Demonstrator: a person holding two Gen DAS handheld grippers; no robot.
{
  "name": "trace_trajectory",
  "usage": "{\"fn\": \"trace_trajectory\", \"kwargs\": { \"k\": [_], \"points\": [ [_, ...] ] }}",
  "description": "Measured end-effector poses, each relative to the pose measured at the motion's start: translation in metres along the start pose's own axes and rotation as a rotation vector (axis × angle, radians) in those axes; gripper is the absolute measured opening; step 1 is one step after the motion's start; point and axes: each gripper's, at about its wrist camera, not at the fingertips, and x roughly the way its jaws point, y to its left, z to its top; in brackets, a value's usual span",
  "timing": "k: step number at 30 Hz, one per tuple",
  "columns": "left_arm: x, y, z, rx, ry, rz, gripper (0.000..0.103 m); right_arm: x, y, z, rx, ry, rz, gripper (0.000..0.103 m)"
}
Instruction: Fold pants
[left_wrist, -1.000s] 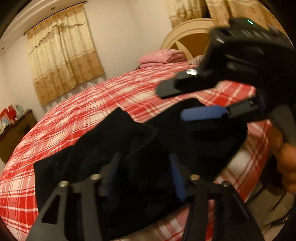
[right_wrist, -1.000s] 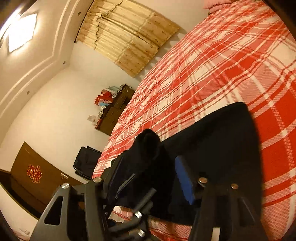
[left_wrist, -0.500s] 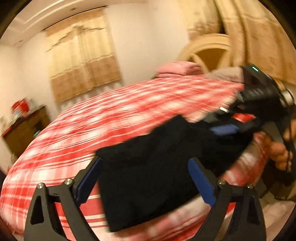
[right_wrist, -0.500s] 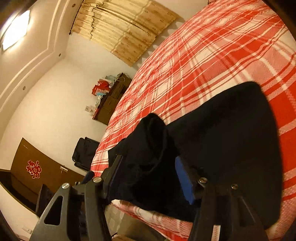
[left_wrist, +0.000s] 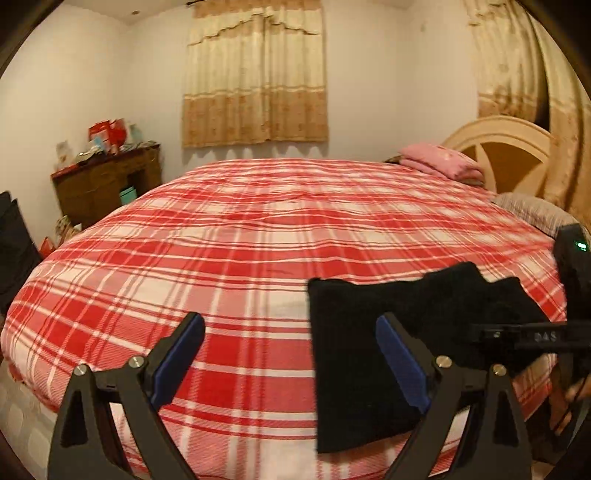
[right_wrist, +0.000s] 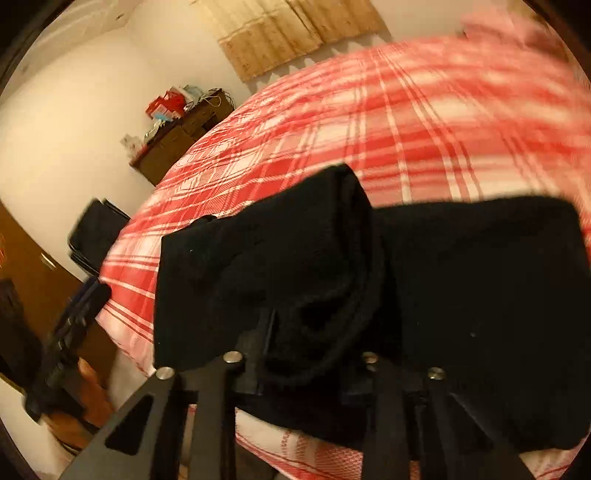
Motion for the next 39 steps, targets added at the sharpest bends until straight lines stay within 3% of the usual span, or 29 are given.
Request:
{"fn": "trace_trajectory", "kwargs": {
  "k": [6, 10, 14, 18, 23, 30, 34, 39],
  "points": [
    [0.006, 0.015, 0.002, -0.098, 0.034, 0.002, 0.096, -0.06, 0.03, 0.011, -0.218, -0.179, -0.002, 0.019],
    [0.008, 0.012, 0.0, -0.089, 0.038, 0.009, 0.096, -0.104, 0.004, 0.001, -0.26, -0.257, -0.081, 0.019],
    [0.018, 0.0, -0.003, -0.084, 0.063, -0.011, 0.096, -0.095, -0.051, -0.02, -0.146, -0.19, -0.147, 0.019],
    [0.023, -0.02, -0.006, -0.039, 0.084, -0.022, 0.096, -0.069, -0.082, -0.042, -0.108, -0.144, -0.171, 0.019],
    [0.023, -0.033, -0.007, 0.007, 0.084, -0.021, 0.096, -0.069, -0.083, -0.04, -0.133, -0.146, -0.167, 0.019],
    [0.027, -0.047, -0.014, 0.048, 0.107, -0.037, 0.096, -0.079, -0.096, -0.044, -0.009, -0.114, -0.067, 0.027],
    [0.027, -0.049, -0.014, 0.052, 0.104, -0.035, 0.096, -0.098, -0.089, -0.048, -0.043, -0.14, -0.153, 0.039],
    [0.027, -0.055, -0.016, 0.066, 0.116, -0.038, 0.096, -0.109, -0.077, -0.044, -0.081, -0.166, -0.247, 0.044]
  ]
}}
